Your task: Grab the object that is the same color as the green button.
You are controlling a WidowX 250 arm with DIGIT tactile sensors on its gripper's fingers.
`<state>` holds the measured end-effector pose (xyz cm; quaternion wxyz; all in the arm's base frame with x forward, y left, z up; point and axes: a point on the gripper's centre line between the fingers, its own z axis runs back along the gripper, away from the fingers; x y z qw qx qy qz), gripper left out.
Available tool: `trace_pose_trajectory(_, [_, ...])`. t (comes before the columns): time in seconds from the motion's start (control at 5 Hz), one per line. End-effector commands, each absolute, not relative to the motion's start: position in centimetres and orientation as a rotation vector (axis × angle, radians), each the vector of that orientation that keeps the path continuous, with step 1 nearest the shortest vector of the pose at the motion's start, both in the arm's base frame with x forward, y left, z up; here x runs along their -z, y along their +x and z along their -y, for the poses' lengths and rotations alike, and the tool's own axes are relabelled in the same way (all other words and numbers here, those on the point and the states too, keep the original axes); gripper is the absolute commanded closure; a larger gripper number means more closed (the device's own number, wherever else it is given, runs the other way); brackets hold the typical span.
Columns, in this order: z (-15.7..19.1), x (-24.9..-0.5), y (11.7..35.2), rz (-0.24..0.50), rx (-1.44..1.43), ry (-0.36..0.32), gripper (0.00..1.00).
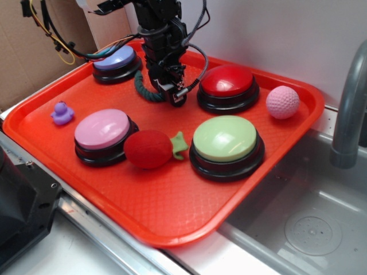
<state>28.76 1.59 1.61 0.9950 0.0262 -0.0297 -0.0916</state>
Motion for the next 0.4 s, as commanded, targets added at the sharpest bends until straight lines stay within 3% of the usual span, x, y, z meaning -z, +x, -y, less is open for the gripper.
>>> trace_pose_trajectory(0.0, [-2.7,-7.4,27.6,-0.047,-0.081,0.042,1.0])
trace_pose_trajectory(0.2, [-0.8,-12.4,26.0,-0.001,-0.097,0.099,1.0])
